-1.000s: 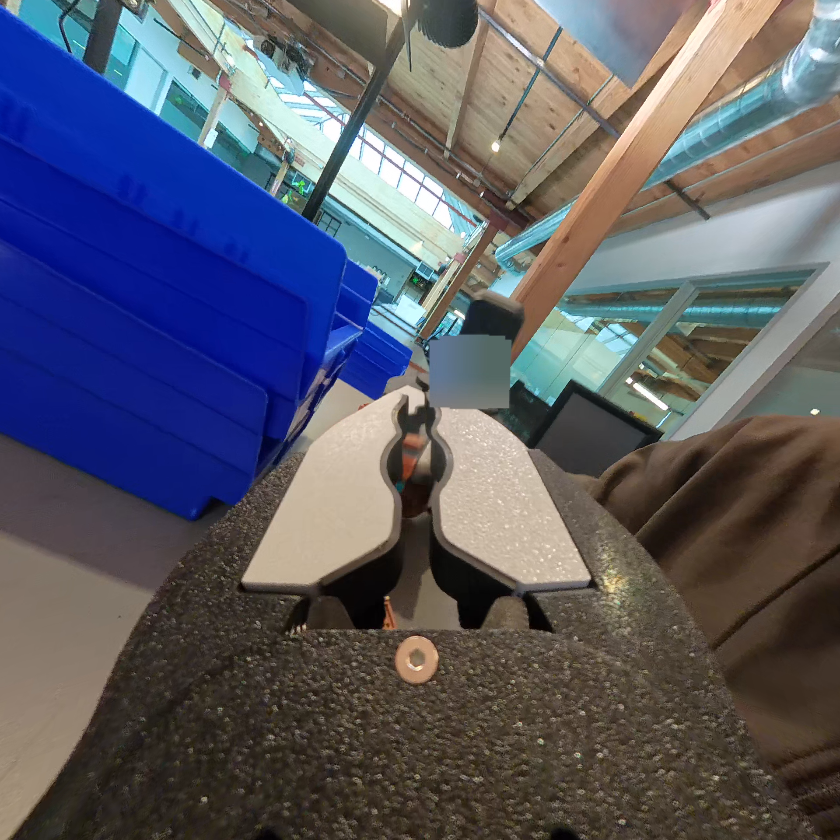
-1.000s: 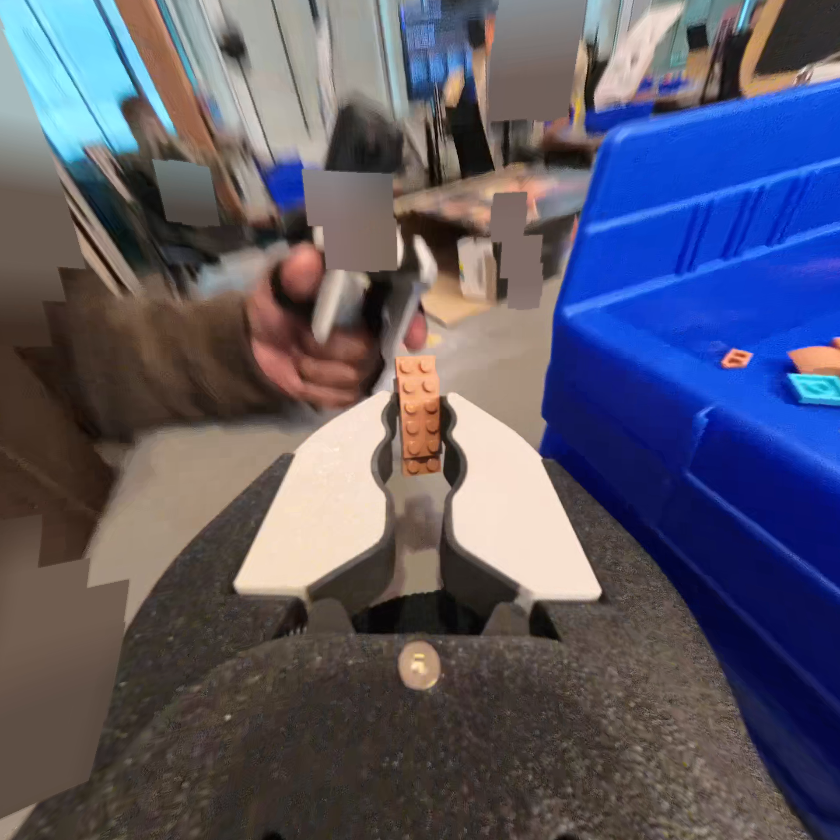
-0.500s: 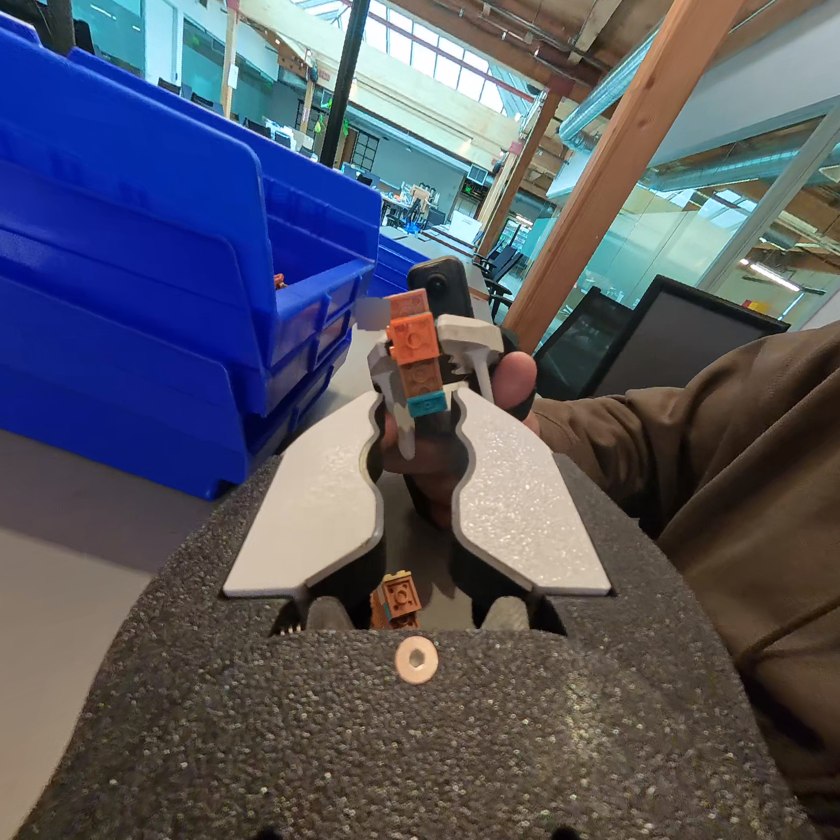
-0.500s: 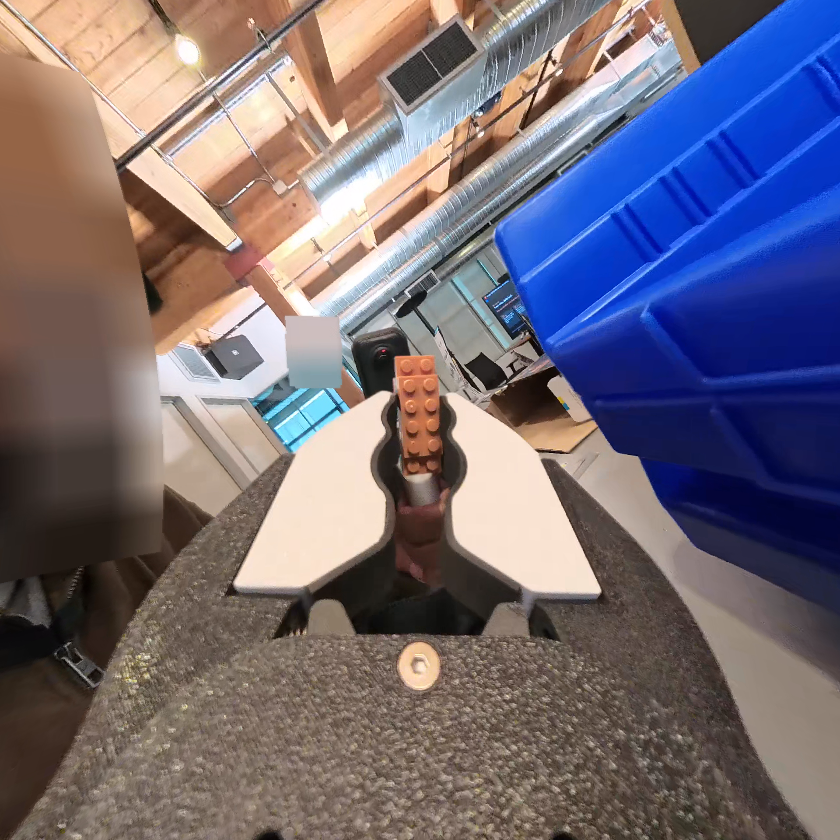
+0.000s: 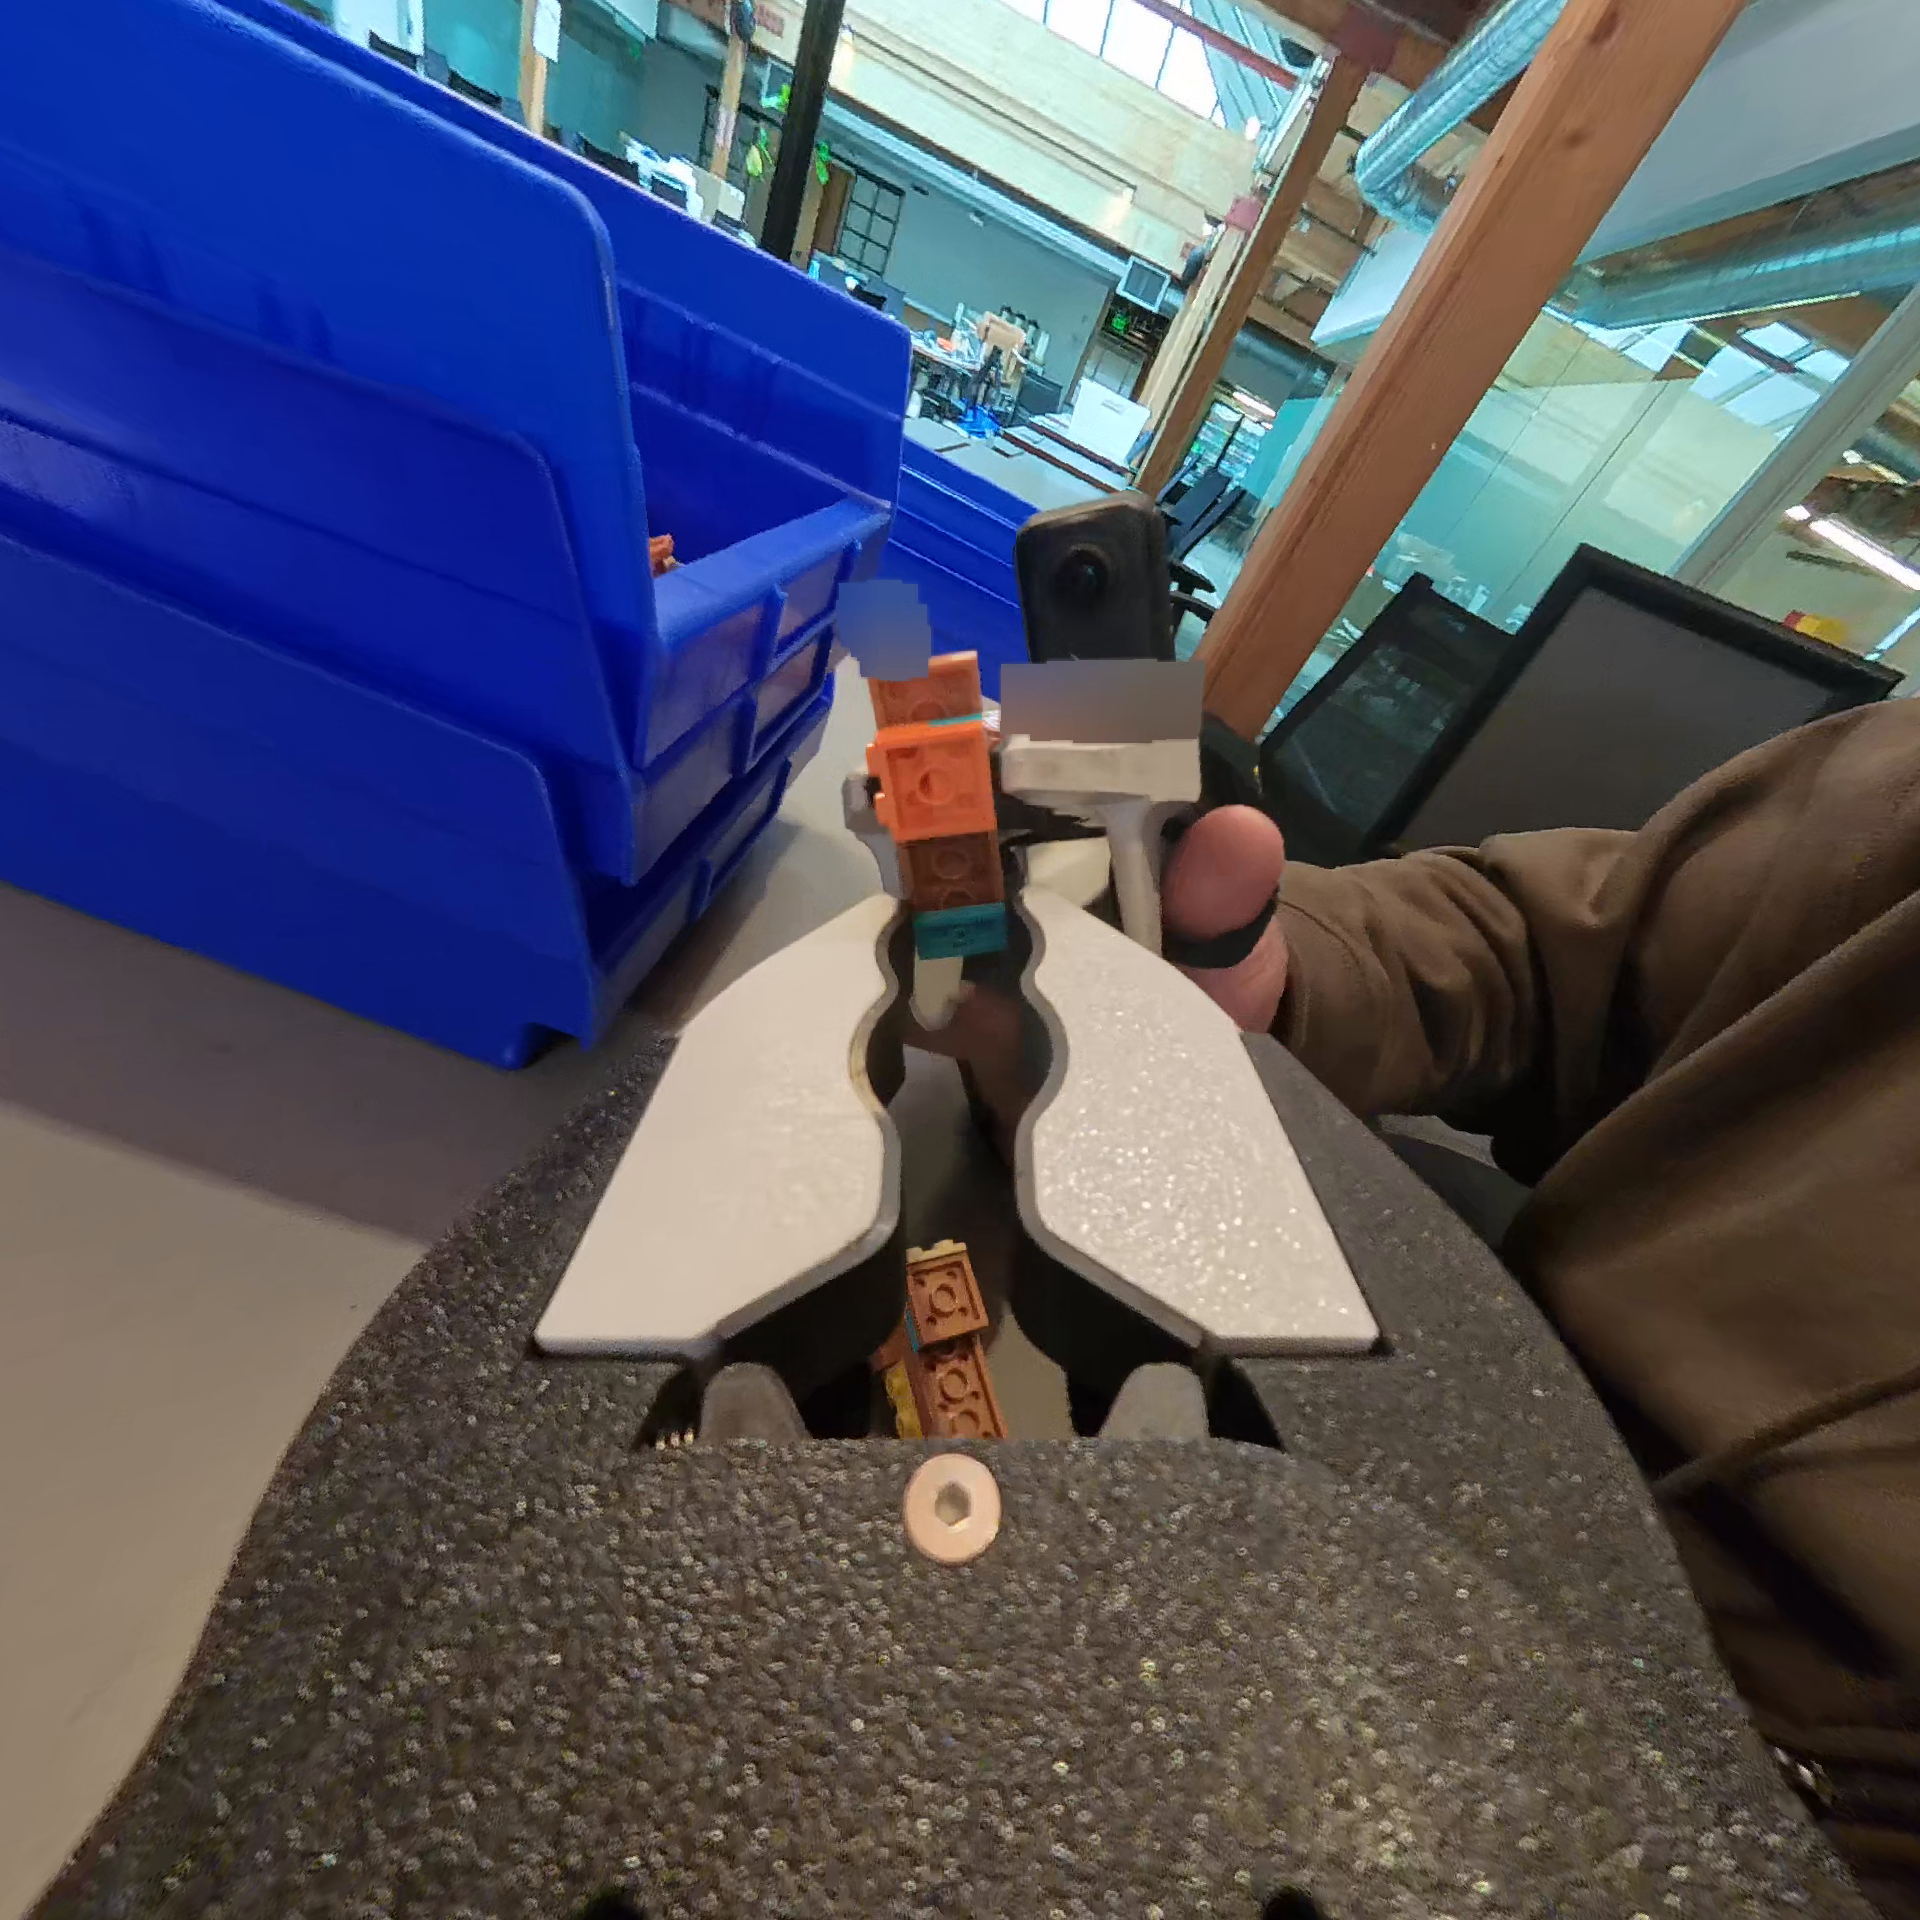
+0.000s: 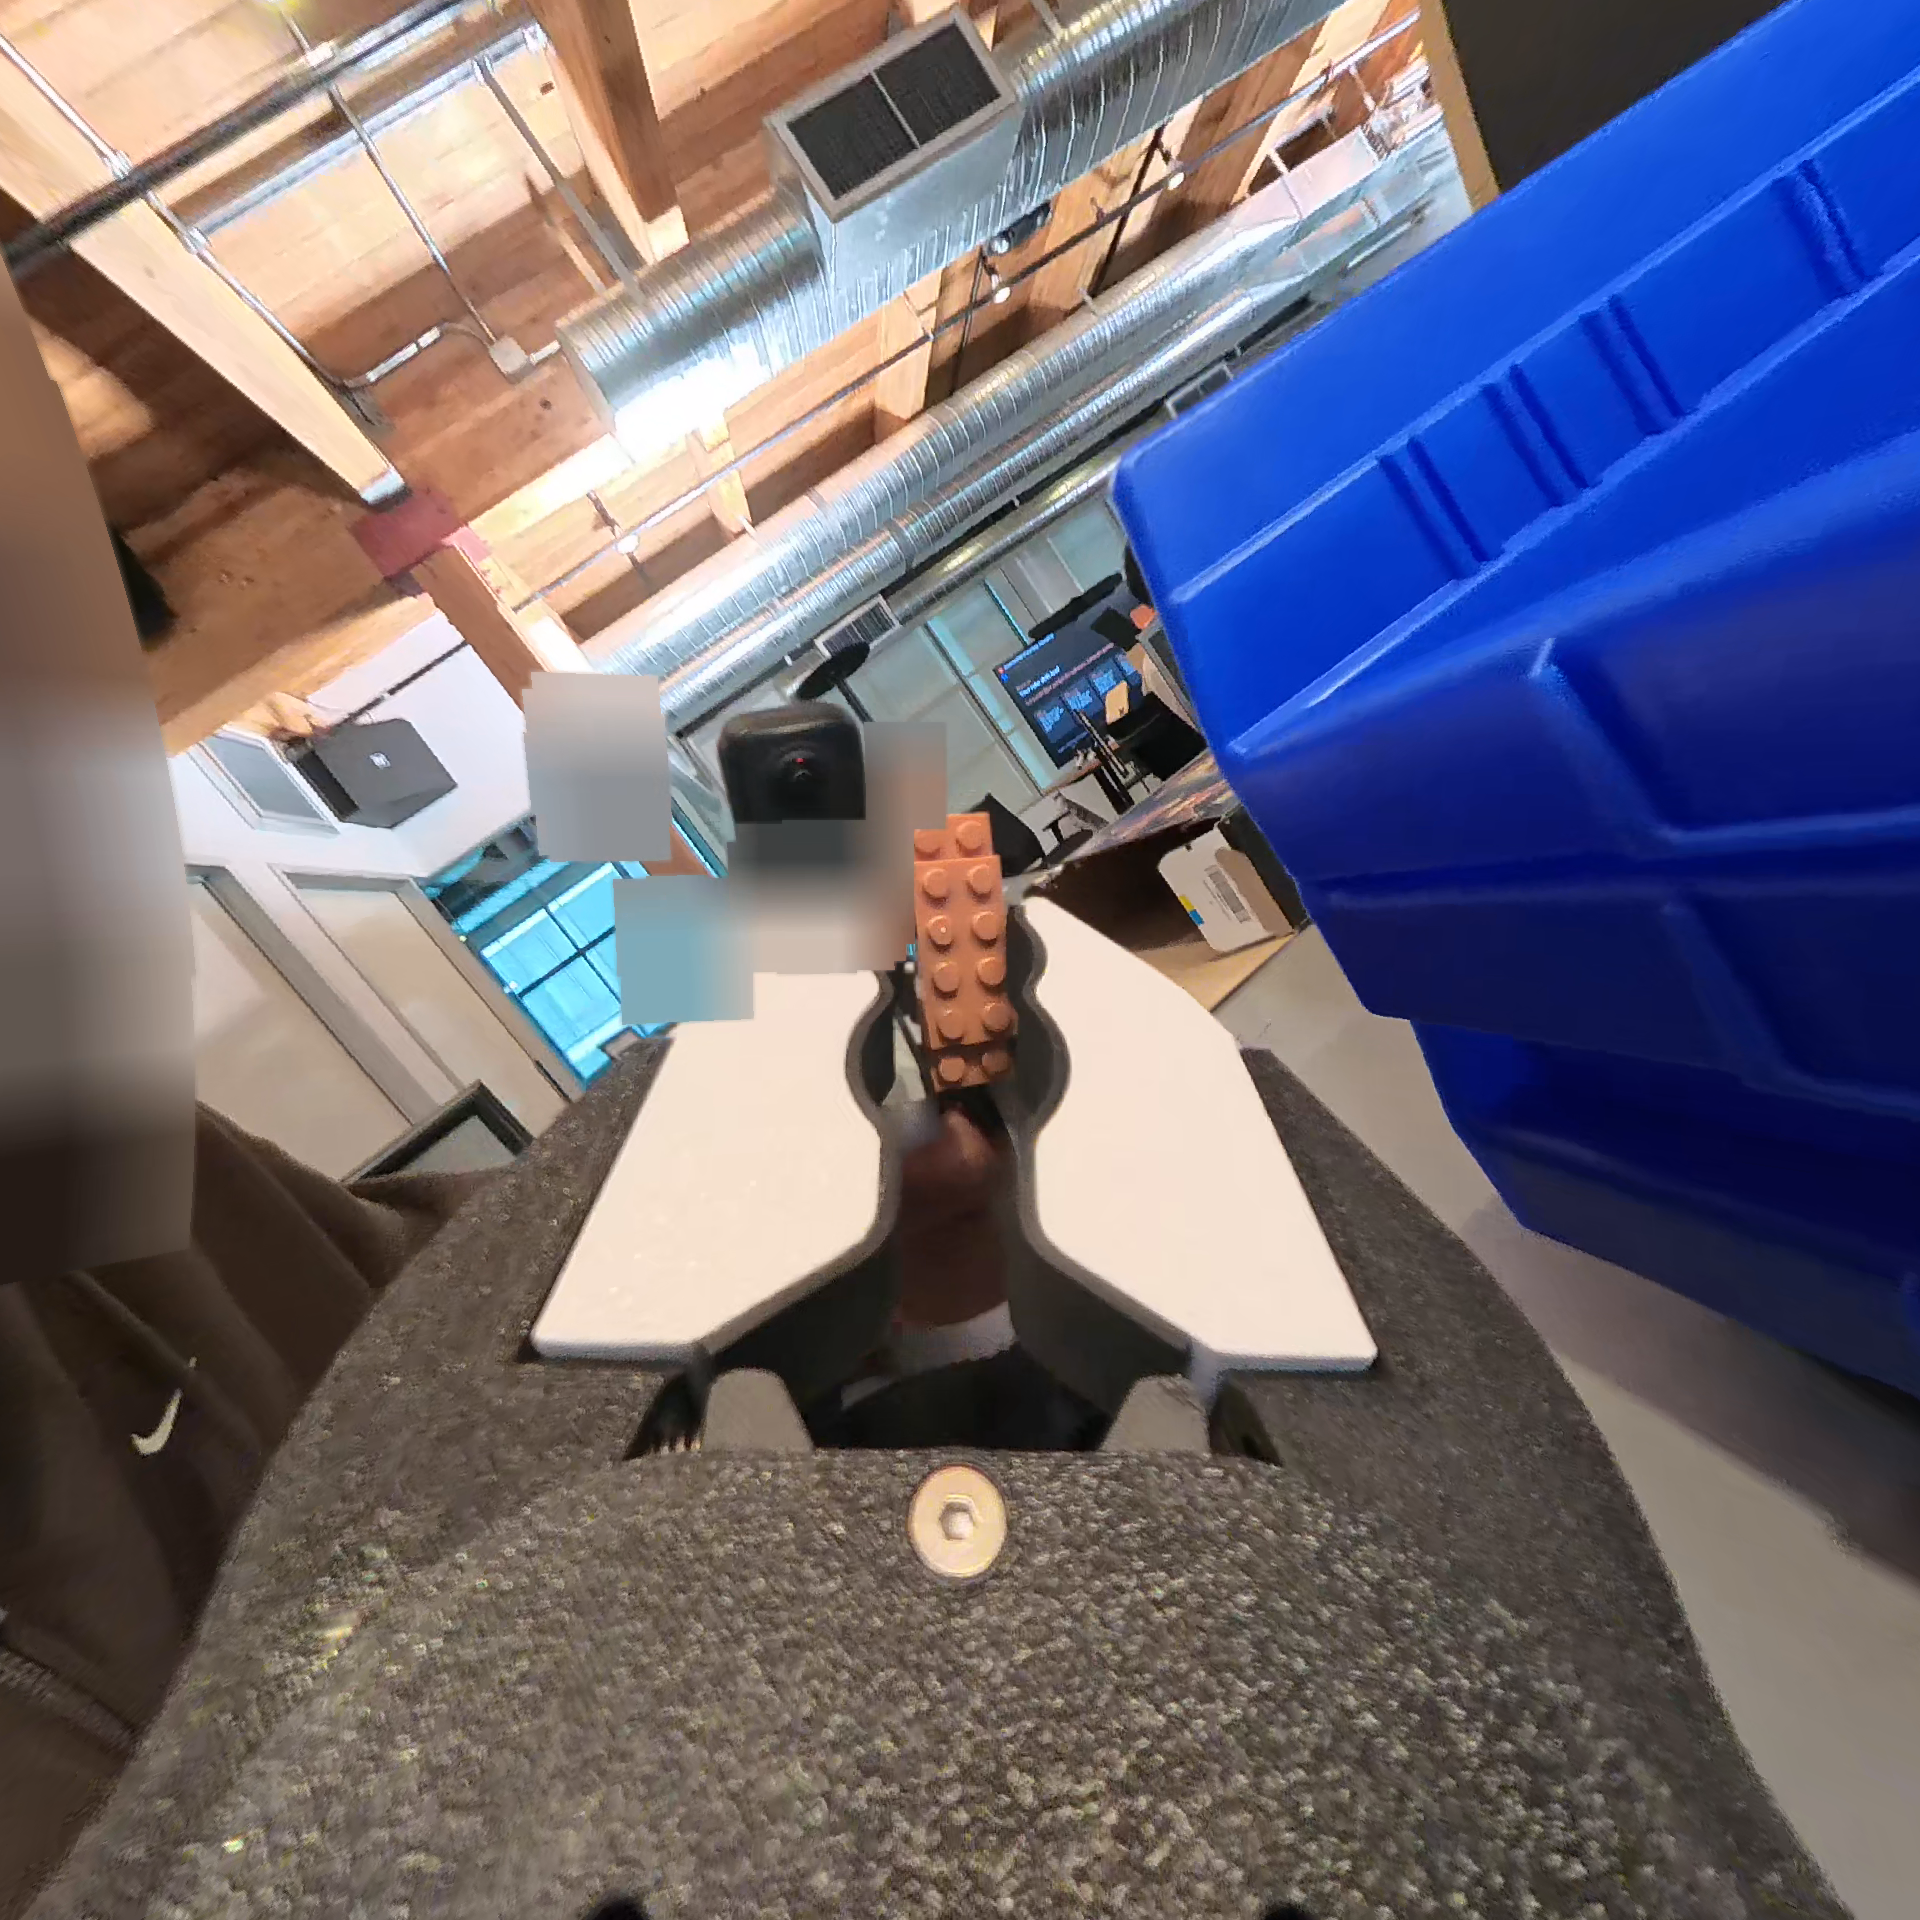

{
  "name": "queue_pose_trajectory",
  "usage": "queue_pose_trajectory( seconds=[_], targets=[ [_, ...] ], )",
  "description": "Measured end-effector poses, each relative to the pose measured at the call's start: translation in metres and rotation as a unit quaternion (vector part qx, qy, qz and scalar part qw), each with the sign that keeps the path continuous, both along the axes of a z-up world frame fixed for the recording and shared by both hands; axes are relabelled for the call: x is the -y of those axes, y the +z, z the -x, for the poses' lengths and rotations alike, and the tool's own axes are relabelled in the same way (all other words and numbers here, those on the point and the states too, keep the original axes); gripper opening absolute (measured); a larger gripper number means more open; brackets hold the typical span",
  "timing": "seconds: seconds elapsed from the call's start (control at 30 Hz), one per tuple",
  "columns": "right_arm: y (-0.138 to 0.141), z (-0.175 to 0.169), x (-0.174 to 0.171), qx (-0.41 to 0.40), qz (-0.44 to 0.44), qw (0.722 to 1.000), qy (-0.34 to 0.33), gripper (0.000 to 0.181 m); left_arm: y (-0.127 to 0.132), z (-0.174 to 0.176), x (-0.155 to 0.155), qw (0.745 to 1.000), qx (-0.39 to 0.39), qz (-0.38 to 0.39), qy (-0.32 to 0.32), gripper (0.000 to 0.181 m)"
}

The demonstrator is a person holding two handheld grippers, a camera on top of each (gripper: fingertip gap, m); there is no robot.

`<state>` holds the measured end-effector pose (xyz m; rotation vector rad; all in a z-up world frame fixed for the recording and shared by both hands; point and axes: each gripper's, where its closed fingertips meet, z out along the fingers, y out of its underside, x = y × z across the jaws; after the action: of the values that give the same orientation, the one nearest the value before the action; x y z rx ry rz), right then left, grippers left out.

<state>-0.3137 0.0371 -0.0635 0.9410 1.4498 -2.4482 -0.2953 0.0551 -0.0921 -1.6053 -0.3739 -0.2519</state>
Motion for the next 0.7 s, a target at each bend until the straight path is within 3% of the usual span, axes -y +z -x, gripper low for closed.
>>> queue_pose_trajectory(
  seconds=[0.17, 0.27, 0.37, 0.7],
  targets=[
    [-0.011, -0.007, 0.01, 0.001, -0.078, 0.996, 0.048, 0.037, -0.004, 0.001, 0.002, 1.0, 0.017, 0.009, -0.012, 0.017],
    [-0.015, -0.004, 0.008, -0.013, -0.115, 0.993, 0.015, 0.021, -0.01, -0.001, 0.001, 0.998, -0.034, 0.056, -0.007, 0.017],
    [-0.016, -0.004, 0.007, -0.043, -0.155, 0.987, 0.0, 0.021, -0.013, -0.001, 0.001, 0.994, -0.069, 0.081, 0.002, 0.017],
    [-0.002, -0.024, 0.0, -0.067, -0.086, 0.99, 0.091, 0.02, 0.008, -0.018, 0.005, 0.99, 0.077, -0.05, -0.109, 0.017]
  ],
)
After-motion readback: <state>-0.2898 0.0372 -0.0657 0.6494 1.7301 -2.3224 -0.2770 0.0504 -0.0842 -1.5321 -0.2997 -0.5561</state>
